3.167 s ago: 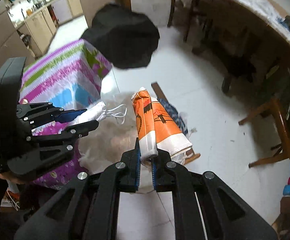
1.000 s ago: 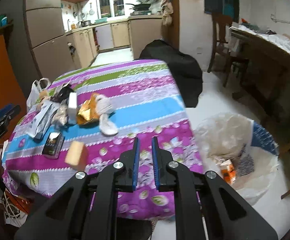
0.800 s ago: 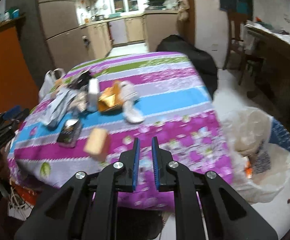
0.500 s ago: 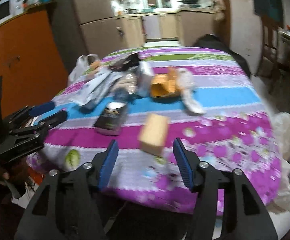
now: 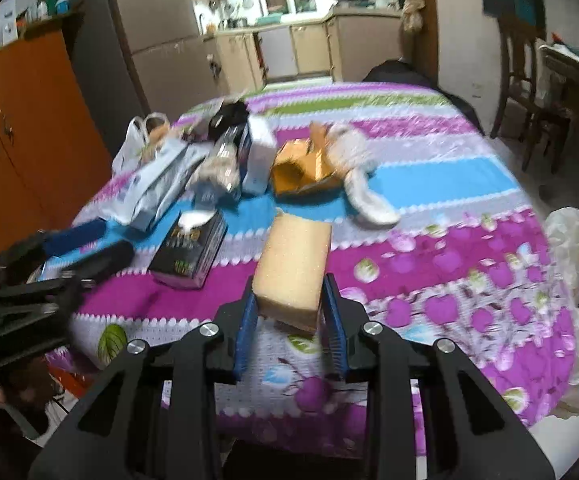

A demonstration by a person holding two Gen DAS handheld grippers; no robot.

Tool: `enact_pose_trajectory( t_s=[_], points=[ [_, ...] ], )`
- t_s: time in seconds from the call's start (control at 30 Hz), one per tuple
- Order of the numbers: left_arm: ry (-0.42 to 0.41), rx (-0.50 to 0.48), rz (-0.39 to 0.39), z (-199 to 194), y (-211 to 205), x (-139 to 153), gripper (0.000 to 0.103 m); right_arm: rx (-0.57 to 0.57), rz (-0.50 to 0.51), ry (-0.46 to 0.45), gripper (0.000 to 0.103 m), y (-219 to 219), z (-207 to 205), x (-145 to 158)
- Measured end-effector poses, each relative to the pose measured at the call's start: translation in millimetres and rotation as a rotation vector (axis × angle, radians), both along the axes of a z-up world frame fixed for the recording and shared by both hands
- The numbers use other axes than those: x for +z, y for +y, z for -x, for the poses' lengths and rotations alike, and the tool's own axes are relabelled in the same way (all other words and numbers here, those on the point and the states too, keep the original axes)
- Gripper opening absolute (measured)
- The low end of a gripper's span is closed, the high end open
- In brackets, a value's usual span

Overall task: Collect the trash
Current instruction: 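Grasp the yellow sponge with the right tool, then grasp the black tissue pack with the left tool, then carry the tissue pack and sponge over the trash bag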

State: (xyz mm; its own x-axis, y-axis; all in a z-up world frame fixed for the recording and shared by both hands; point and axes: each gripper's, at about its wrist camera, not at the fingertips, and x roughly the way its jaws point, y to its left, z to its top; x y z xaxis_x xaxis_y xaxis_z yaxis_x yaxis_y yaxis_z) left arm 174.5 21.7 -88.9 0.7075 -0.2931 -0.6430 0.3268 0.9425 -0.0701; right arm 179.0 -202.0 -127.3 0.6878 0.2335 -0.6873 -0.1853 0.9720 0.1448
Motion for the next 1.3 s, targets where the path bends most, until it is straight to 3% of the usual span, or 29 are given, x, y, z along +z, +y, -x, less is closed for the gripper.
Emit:
enact_pose_trajectory(
  t_s=[0.23,0.33,0.5,0.77,0.87,1.03,1.3],
  points=[
    [0.084,-0.030,0.004,-35,-37,-23,0.063,-0.041,-0.018,0.002,0.030,-22,11,3],
    [0.059,-0.008,-0.049,-41,-45,-29,0.063,-0.041,-0.026,-0.003,0.030,-25,12,4],
    [0.041,0.011,-0.067,-41,-43,-36,0.050,-0.032,-0.042,-0.013,0.030,-26,12,7],
    [-0.004,-0.005,-0.071,-31,-38,-43,0.041,-0.010,-0.059,-0.026,0.030,-23,18,14],
    [-0.029,0.011,-0.050,-19,-31,-32,0.040,0.002,-0.070,-0.029,0.030,-23,20,19],
    [-0.143,0.005,-0.032,9,-17,13,0.039,0.040,-0.118,-0.013,0.030,-28,19,32],
    [-0.251,-0.055,-0.026,23,-35,70,0.040,0.051,-0.173,-0.037,0.030,-61,19,73]
  ],
)
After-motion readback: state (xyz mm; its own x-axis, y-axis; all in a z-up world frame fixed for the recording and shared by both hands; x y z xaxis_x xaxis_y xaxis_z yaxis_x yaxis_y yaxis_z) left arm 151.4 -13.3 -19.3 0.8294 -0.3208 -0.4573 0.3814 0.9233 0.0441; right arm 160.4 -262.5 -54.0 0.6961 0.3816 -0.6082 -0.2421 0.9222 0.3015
